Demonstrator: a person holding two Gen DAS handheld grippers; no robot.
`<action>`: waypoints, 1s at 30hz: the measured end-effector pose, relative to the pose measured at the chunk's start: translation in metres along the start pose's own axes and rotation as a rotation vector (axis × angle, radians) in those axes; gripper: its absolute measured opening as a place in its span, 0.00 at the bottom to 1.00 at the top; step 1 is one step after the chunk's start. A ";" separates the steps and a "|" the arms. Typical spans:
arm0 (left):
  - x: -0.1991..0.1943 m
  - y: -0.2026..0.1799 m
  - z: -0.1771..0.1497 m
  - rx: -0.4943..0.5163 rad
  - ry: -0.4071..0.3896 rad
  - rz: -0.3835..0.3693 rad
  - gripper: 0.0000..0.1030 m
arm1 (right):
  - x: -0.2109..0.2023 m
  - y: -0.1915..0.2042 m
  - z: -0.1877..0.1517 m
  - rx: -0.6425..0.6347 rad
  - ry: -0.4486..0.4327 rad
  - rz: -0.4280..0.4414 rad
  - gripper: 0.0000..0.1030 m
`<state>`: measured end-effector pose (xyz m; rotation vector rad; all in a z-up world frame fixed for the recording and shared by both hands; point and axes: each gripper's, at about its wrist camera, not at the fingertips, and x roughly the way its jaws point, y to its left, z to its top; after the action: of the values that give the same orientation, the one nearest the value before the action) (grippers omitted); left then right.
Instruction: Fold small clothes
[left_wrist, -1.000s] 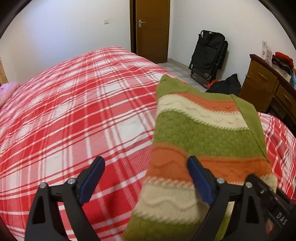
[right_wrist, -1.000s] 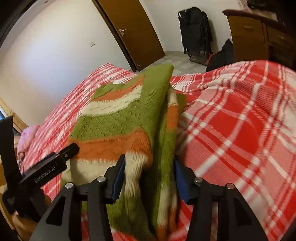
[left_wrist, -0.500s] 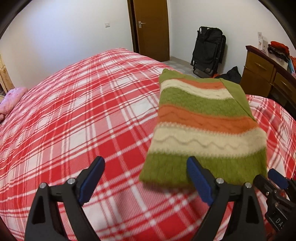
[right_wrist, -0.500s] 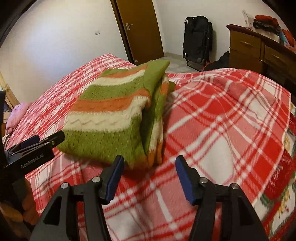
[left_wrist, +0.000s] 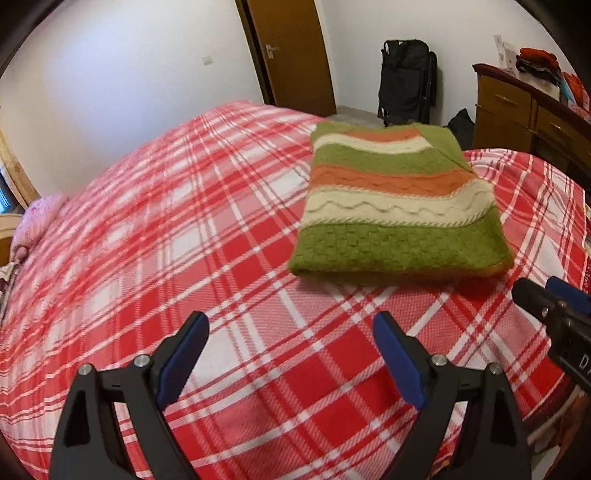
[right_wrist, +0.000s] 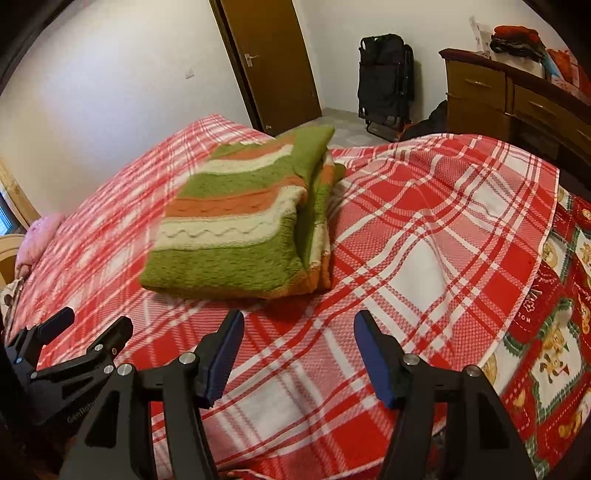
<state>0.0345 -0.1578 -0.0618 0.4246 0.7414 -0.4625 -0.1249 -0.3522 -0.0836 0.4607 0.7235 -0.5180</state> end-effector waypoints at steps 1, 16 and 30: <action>-0.007 0.001 0.000 -0.003 -0.017 0.004 0.90 | -0.003 0.002 0.000 -0.003 -0.007 0.000 0.61; -0.092 0.024 0.014 -0.109 -0.242 -0.057 1.00 | -0.098 0.032 0.022 -0.076 -0.317 -0.092 0.63; -0.138 0.035 0.015 -0.162 -0.426 -0.025 1.00 | -0.140 0.033 0.024 -0.060 -0.491 -0.096 0.68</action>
<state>-0.0278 -0.1028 0.0550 0.1554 0.3671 -0.4923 -0.1819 -0.3004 0.0398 0.2279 0.2885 -0.6668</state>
